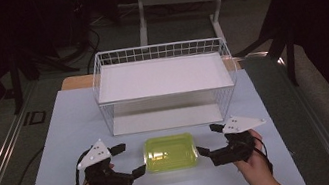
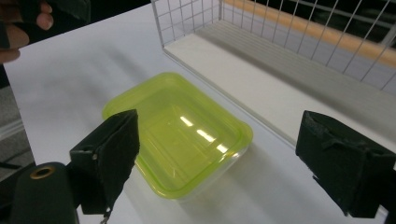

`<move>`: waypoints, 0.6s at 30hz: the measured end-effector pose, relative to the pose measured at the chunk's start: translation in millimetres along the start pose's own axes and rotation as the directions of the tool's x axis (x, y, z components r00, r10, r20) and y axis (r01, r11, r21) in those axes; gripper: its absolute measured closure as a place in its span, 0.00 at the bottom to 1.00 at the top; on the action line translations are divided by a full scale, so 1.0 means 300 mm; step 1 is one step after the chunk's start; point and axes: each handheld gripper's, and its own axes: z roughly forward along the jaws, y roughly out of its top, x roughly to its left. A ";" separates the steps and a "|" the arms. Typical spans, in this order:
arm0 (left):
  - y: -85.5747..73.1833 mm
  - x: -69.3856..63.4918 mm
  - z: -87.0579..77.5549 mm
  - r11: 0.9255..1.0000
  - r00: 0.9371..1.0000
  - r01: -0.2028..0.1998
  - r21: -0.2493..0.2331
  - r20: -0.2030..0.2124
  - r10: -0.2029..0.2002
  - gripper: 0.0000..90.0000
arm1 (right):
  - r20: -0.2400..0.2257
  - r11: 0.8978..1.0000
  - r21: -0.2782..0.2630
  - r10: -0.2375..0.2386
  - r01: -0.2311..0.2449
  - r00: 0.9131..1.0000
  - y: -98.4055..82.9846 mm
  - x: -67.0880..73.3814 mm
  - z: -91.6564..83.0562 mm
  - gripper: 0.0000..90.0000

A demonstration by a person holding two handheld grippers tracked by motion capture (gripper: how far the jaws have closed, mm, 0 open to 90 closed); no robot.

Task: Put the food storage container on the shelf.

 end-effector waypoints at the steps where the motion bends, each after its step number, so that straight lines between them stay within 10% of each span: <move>1: 0.005 0.005 0.009 1.000 1.000 0.015 0.010 -0.004 -0.015 0.01 | 0.003 1.000 0.007 0.021 -0.022 1.000 0.002 -0.003 0.006 0.14; 10: 0.015 0.066 0.101 0.984 0.990 0.142 0.103 -0.016 -0.141 0.01 | 0.025 0.969 0.055 0.241 -0.242 0.970 -0.006 -0.045 0.089 0.16; 13: 0.006 0.095 0.142 0.949 0.963 0.271 0.161 -0.039 -0.268 0.01 | 0.008 0.937 0.090 0.338 -0.337 0.941 -0.019 -0.068 0.116 0.19; 15: 0.002 0.101 0.151 0.941 0.958 0.287 0.177 -0.051 -0.282 0.06 | 0.012 0.920 0.115 0.376 -0.375 0.926 -0.035 -0.079 0.133 0.23; 18: -0.035 0.125 0.183 0.905 0.928 0.373 0.204 -0.094 -0.361 0.15 | 0.034 0.885 0.160 0.439 -0.438 0.898 -0.073 -0.082 0.156 0.33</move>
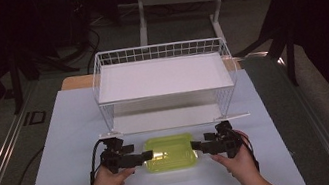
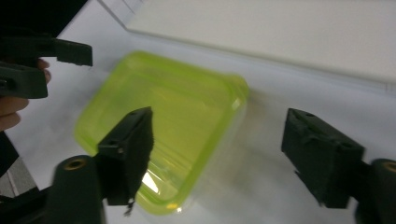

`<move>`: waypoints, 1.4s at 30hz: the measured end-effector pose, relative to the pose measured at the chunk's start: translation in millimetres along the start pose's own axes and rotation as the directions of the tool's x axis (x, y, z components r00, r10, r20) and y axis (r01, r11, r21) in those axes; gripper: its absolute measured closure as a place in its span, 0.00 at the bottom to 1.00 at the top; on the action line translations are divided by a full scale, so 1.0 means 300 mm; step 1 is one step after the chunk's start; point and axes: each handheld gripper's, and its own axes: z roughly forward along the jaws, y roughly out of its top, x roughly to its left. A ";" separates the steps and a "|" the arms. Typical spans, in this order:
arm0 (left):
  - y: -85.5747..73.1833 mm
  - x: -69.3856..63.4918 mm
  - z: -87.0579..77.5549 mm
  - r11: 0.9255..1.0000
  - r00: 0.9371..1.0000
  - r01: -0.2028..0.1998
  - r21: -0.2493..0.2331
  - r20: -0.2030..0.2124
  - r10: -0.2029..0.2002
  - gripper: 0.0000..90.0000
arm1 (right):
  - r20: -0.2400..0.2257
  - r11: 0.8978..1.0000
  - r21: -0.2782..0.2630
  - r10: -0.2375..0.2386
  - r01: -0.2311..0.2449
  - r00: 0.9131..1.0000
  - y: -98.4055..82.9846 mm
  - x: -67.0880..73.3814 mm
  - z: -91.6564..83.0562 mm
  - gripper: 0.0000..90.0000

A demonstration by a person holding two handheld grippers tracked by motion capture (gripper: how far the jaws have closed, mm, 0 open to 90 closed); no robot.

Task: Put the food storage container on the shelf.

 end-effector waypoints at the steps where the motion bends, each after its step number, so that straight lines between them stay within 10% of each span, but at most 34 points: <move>1: 0.000 0.000 0.000 1.000 1.000 0.000 0.000 0.000 0.000 0.17 | 0.000 1.000 0.000 0.000 0.000 1.000 0.000 0.000 0.000 0.33; 6: -0.021 0.028 0.026 0.997 0.997 0.070 0.037 -0.022 -0.070 0.30 | -0.045 0.989 0.081 0.128 -0.124 0.991 -0.023 -0.018 0.043 0.47; 17: -0.034 0.017 0.049 0.994 0.996 0.092 0.066 -0.015 -0.092 0.75 | -0.016 0.977 0.135 0.169 -0.166 0.985 -0.039 -0.008 0.079 0.76; 42: -0.046 -0.063 0.003 0.996 0.997 0.071 0.052 -0.033 -0.070 0.88 | 0.004 0.987 0.077 0.138 -0.138 0.990 -0.047 0.051 0.031 0.88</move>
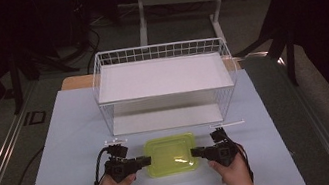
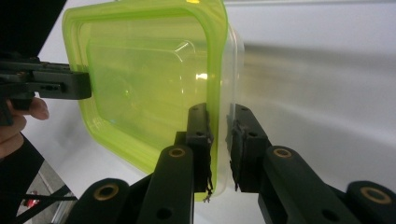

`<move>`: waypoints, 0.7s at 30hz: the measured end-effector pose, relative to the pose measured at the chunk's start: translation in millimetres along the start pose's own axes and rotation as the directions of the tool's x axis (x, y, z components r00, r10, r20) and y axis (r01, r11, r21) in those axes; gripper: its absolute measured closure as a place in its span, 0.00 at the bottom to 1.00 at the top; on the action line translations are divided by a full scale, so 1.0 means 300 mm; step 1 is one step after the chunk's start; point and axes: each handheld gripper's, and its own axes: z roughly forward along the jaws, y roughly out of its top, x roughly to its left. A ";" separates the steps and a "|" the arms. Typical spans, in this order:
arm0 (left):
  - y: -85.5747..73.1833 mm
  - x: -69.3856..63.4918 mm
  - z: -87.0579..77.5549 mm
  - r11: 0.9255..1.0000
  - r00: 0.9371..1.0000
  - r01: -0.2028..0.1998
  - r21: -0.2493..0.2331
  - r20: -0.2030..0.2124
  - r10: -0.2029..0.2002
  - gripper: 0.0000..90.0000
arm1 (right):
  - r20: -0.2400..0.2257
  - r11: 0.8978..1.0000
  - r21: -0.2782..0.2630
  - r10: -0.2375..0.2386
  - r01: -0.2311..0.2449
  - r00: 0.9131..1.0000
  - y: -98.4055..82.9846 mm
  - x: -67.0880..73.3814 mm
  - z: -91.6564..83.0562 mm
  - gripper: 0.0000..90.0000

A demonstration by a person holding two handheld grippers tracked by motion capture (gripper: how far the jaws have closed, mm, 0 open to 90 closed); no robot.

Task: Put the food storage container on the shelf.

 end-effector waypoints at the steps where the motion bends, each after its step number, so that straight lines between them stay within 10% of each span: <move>1: 0.006 -0.003 -0.002 1.000 1.000 -0.001 -0.003 -0.001 0.001 0.88 | 0.002 1.000 -0.006 -0.001 0.001 1.000 0.003 0.001 -0.003 0.88; 21: 0.175 0.000 -0.020 0.986 0.998 -0.063 -0.156 0.015 0.066 0.89 | 0.032 0.990 -0.138 -0.039 0.043 0.999 0.162 0.005 -0.047 0.88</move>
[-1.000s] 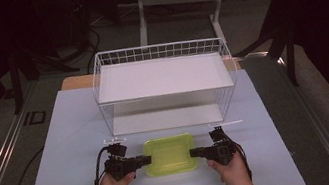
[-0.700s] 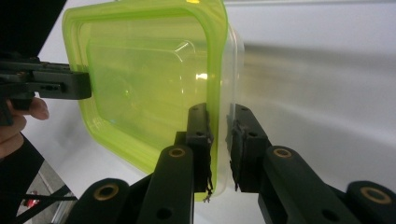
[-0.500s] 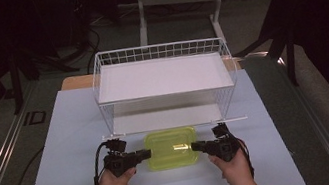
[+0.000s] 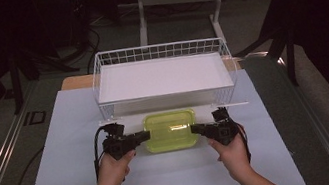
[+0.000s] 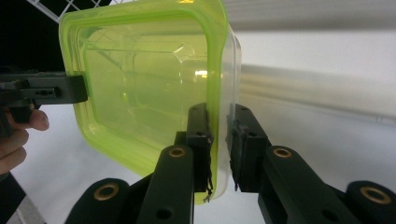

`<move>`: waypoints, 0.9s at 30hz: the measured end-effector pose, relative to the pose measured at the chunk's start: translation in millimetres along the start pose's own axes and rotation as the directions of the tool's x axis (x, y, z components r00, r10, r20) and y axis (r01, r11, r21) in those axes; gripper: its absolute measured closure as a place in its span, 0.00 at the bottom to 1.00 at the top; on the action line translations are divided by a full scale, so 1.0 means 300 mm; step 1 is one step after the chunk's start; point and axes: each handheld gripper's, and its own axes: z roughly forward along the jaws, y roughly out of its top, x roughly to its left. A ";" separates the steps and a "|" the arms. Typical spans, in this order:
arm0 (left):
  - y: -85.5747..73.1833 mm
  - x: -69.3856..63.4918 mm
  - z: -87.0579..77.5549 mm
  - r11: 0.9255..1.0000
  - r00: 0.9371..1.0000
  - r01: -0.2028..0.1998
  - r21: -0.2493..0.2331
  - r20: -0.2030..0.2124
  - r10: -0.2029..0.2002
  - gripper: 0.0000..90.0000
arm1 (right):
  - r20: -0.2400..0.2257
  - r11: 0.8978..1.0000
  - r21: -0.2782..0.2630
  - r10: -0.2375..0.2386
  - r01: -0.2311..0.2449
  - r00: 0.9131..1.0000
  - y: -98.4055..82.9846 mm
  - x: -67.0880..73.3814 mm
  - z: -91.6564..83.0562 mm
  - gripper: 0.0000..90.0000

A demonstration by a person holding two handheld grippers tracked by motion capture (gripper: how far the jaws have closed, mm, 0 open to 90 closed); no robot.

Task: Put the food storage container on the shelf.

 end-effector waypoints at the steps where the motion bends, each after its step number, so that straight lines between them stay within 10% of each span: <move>1: 0.006 0.002 0.003 1.000 1.000 -0.010 -0.003 -0.009 0.010 0.89 | 0.007 1.000 -0.003 -0.003 0.004 1.000 0.007 0.000 0.003 0.88; 27: 0.042 0.156 0.151 0.999 0.997 0.040 -0.036 -0.065 -0.042 0.89 | 0.105 0.999 -0.026 0.047 -0.045 0.993 0.068 -0.072 0.183 0.88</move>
